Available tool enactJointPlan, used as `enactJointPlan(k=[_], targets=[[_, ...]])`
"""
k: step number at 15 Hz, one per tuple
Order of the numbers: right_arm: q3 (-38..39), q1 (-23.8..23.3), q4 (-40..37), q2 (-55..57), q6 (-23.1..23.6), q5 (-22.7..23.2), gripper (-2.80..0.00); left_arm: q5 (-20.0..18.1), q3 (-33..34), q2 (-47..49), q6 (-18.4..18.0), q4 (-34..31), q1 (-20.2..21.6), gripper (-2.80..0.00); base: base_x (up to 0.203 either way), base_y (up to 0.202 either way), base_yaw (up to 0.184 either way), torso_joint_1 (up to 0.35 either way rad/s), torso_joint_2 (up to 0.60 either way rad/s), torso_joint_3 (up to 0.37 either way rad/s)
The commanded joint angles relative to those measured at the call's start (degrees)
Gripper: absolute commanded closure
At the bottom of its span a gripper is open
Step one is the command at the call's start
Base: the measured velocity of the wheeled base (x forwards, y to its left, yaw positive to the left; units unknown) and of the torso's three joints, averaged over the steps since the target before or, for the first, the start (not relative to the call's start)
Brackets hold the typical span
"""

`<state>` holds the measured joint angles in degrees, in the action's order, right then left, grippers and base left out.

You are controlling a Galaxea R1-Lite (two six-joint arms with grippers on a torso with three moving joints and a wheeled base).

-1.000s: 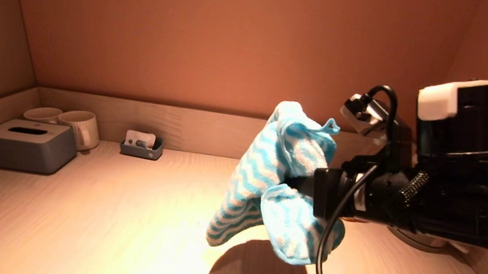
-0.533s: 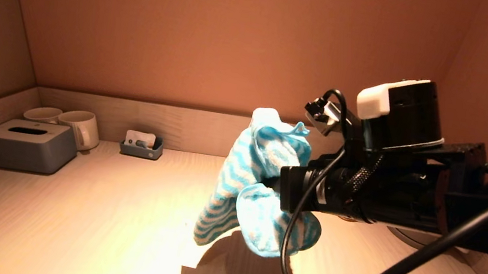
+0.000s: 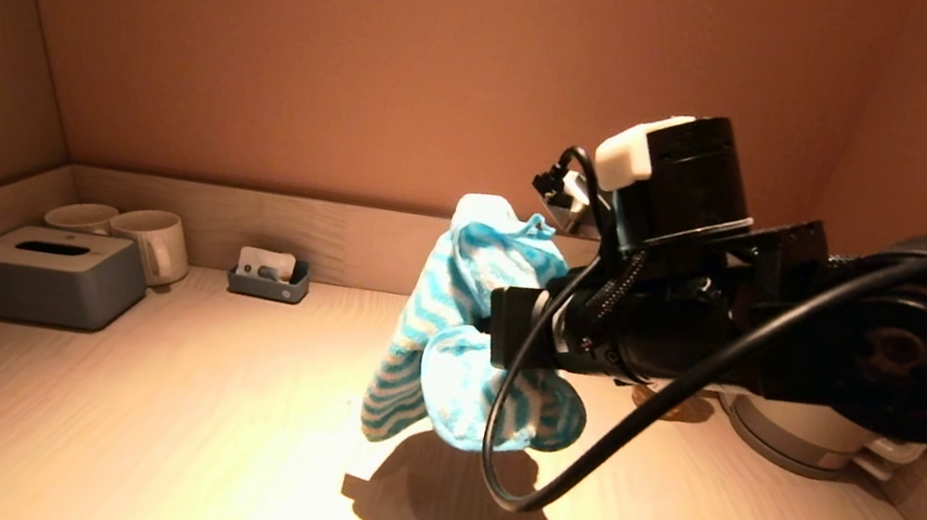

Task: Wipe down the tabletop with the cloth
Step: Sweep the stains on the table

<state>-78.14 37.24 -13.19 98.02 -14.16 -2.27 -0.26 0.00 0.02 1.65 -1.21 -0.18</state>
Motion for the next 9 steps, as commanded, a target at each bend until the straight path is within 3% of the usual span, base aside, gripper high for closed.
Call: enactJointPlan(k=[1, 9], targets=[[-2.03, 1.0, -1.56, 2.81, -0.08, -1.54, 0.0, -0.01, 0.0, -0.02, 0.02, -0.02, 0.01, 0.0, 0.0, 0.0, 0.0, 0.0, 0.0, 0.0], [-12.21, 2.31, -9.13, 6.48, -0.08, -2.82, 0.0, -0.01, 0.0, -0.02, 0.02, -0.02, 0.01, 0.0, 0.0, 0.0, 0.0, 0.0, 0.0, 0.0]])
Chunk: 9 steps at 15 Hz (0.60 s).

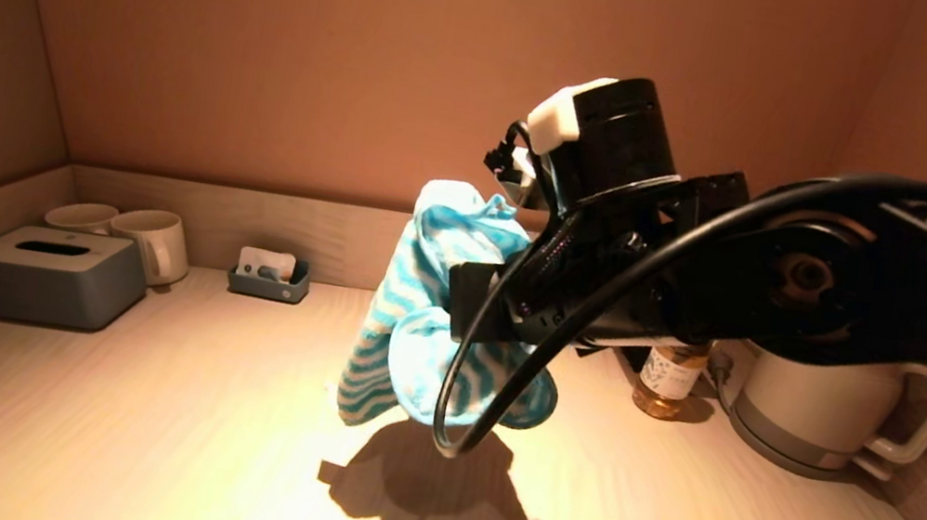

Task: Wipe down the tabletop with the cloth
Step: Sweep the stains on the table

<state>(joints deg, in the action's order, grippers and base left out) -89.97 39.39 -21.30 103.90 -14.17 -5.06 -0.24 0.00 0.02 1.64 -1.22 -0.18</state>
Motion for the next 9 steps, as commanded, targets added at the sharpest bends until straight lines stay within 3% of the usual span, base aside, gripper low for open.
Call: enactJointPlan(k=[1, 9], targets=[[-0.38, 0.31, -1.09, 1.16, -0.07, -0.04, 0.0, -0.02, 0.0, -0.02, 0.03, -0.01, 0.01, 0.0, 0.0, 0.0, 0.0, 0.0, 0.0, 0.0], [-0.56, 1.39, -1.11, 2.71, 0.02, -0.48, 0.0, -0.02, 0.0, -0.02, 0.03, -0.01, 0.01, 0.0, 0.0, 0.0, 0.0, 0.0, 0.0, 0.0]])
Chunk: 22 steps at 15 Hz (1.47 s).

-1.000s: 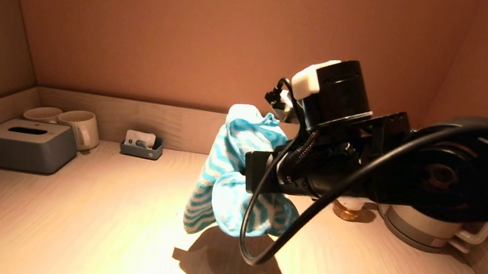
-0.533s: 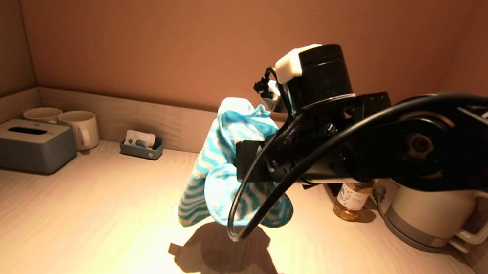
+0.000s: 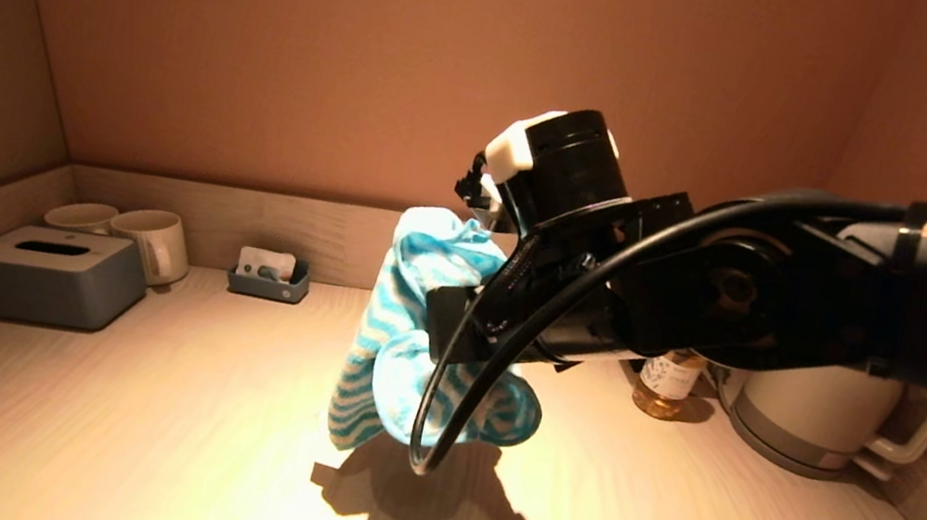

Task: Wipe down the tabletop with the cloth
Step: Sweep the stains on the table

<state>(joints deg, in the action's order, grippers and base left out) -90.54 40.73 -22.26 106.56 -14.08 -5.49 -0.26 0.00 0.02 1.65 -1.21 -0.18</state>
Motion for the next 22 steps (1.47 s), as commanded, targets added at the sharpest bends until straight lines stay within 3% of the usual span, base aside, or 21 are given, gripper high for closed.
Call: enactJointPlan(k=[1, 22], targets=[[0.01, 0.05, -0.15, 0.05, -0.07, -0.05, 0.0, 0.0, 0.0, -0.02, 0.02, -0.02, 0.01, 0.0, 0.0, 0.0, 0.0, 0.0, 0.0, 0.0], [0.1, -0.04, 2.24, 9.7, -0.16, 0.23, 0.0, 0.0, 0.0, -0.02, 0.02, -0.02, 0.01, 0.0, 0.0, 0.0, 0.0, 0.0, 0.0, 0.0]])
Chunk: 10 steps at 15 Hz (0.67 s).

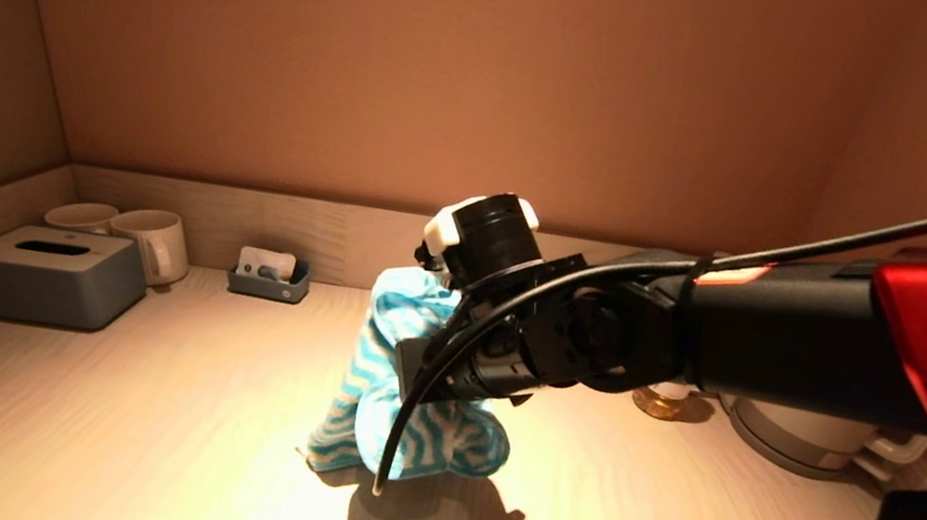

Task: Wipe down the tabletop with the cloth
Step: Sweep the stains on the table

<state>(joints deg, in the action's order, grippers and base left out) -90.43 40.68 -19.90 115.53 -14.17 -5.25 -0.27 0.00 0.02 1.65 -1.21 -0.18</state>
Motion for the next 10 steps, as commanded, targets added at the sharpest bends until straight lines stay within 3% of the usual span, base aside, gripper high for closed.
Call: enactJointPlan(k=[1, 10], targets=[[-0.01, 0.01, 0.15, 0.94, -0.14, 0.16, 0.0, 0.0, 0.0, -0.02, 0.02, -0.02, 0.01, 0.0, 0.0, 0.0, 0.0, 0.0, 0.0, 0.0], [0.43, 0.01, 0.3, 3.63, -0.25, 0.42, 0.0, 0.0, 0.0, -0.02, 0.02, -0.02, 0.01, 0.0, 0.0, 0.0, 0.0, 0.0, 0.0, 0.0]])
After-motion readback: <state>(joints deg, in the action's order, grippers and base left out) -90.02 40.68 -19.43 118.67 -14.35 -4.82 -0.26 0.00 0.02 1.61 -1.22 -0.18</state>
